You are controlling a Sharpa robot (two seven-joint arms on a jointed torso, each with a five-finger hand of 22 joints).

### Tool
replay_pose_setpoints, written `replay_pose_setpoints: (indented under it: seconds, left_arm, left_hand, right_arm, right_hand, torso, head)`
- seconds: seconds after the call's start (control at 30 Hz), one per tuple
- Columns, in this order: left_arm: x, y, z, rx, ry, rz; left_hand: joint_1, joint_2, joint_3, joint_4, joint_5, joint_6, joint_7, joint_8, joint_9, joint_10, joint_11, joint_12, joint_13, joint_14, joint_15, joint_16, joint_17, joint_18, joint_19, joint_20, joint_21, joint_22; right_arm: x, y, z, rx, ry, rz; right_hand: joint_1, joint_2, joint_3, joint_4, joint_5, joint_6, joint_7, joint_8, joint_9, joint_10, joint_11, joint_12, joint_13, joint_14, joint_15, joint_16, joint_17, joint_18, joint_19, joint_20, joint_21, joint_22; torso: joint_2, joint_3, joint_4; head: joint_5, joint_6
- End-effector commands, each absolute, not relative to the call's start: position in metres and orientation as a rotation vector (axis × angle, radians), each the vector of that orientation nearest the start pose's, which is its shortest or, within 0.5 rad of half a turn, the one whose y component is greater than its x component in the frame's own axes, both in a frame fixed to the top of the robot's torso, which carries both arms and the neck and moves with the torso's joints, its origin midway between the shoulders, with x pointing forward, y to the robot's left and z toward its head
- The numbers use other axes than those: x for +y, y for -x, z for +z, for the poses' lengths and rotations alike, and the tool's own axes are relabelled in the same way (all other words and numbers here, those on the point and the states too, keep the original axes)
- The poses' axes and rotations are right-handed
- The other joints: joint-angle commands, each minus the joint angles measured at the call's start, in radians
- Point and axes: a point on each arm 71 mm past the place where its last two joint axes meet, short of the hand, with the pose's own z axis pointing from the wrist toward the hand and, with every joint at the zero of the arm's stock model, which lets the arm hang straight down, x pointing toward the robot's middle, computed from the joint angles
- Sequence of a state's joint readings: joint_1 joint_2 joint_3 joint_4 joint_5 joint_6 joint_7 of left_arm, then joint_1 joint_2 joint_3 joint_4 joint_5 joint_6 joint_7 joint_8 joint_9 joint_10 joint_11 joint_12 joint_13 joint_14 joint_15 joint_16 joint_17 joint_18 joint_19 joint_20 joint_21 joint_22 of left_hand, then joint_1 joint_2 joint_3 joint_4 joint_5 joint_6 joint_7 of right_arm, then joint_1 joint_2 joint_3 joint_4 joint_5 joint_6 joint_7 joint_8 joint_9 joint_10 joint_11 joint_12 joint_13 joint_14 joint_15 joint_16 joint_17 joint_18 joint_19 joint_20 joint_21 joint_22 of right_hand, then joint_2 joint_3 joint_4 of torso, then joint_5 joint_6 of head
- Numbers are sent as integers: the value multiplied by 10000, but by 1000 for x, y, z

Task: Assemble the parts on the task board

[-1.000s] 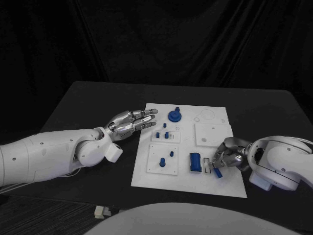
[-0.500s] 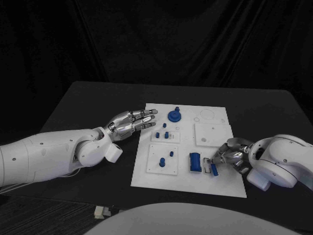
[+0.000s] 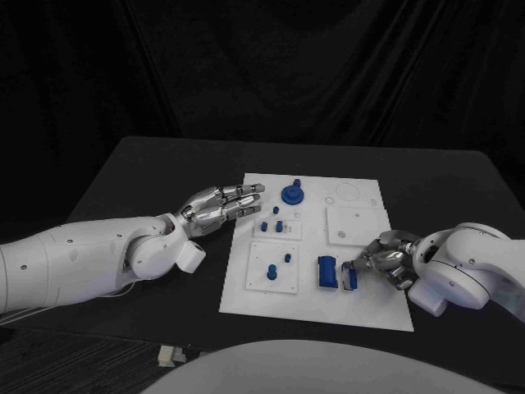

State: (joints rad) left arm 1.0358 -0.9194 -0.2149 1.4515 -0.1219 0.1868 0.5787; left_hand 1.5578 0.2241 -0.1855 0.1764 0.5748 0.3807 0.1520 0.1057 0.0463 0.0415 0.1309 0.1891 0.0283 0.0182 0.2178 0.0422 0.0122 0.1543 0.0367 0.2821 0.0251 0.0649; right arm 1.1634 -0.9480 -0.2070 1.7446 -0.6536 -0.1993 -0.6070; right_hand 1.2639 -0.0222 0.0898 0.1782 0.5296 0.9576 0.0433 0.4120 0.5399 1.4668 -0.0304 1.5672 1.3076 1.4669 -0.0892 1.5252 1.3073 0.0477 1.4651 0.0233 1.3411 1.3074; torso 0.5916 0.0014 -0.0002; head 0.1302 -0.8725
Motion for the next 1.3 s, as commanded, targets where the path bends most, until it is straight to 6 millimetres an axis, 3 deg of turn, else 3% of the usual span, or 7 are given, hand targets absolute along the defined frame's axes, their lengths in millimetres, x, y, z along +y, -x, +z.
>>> replay_pose_setpoints:
  seconds: [0.03, 0.17, 0.43, 0.6, 0.8, 1.3]
  left_arm:
    - [244, -414, -299, 17285, 10639, -18651]
    - [244, -414, -299, 17298, 10642, -18654]
    - [244, -414, -299, 17331, 10654, -18647]
    - [243, -414, -300, 17373, 10659, -18666]
    - [243, -414, -300, 17411, 10665, -18676]
    - [243, -414, -300, 17457, 10684, -18653]
  left_hand:
    - [107, 9, 6, -32, 43, 52, 101, 31, 17, 1, 65, 35, 11, 13, 80, 60, 9, -192, -8, 67, 10, -6]
    - [110, 11, 17, -48, 44, 55, 106, 37, 17, 3, 68, 39, 11, 16, 88, 67, 10, -199, -6, 67, 11, -5]
    - [110, 11, 17, -48, 44, 55, 106, 37, 17, 3, 68, 39, 11, 16, 88, 67, 10, -199, -6, 67, 11, -5]
    - [109, 8, 20, -56, 44, 58, 110, 40, 17, 5, 72, 42, 12, 18, 94, 71, 11, -205, -8, 68, 9, -9]
    - [109, 8, 21, -58, 44, 55, 110, 40, 17, 6, 72, 44, 13, 22, 96, 79, 14, -206, -9, 69, 9, -12]
    - [106, 8, 29, -71, 46, 53, 116, 44, 16, 10, 76, 48, 14, 34, 126, 101, 19, -223, -10, 74, 8, -15]
  right_arm:
    - [-216, -388, -282, 24674, -8257, 4840]
    - [-215, -389, -282, 24615, -8166, 4801]
    - [-214, -390, -282, 24575, -7851, 4742]
    - [-213, -390, -282, 24599, -7623, 4742]
    - [-211, -389, -281, 24672, -7446, 4801]
    - [-210, -389, -281, 24611, -7260, 4809]
  right_hand:
    - [-106, -16, 8, 76, -58, 14, -33, -42, -18, 1040, -39, 36, 2632, 824, -47, -38, 1630, 61, 71, -54, -44, 1916]
    - [-218, -8, -24, 141, -329, -25, -14, -48, -42, 1040, -18, 36, 2632, 823, -28, -45, 1622, 66, 62, -37, -74, 1908]
    - [-209, -57, -43, 111, -458, -101, 6, -71, -60, 1040, -4, 36, 2632, 829, -18, -33, 1648, 74, 48, -27, -113, 1898]
    - [-243, -136, -172, 56, -1229, -259, 81, -24, -55, 1040, 68, 36, 2632, 824, 45, -43, 1635, 81, 28, 30, -167, 1887]
    - [-268, -189, -286, 33, -1644, -374, 126, -4, -56, 1040, 110, 36, 2632, 816, 79, -60, 1606, 88, 16, 60, -204, 1879]
    - [-431, -202, -477, 122, -2030, -501, 184, 46, -49, 1040, 162, 36, 2632, 822, 123, -51, 1627, 91, 13, 102, -226, 1875]
  torso:
    - [3, 0, 0]
    - [2, 0, -2]
    - [1, 0, -3]
    - [2, 0, 1]
    - [9, 2, -1]
    - [5, 0, -3]
  head:
    - [4, -2]
    - [2, -2]
    - [25, -2]
    - [14, -2]
    - [14, -2]
    - [18, -2]
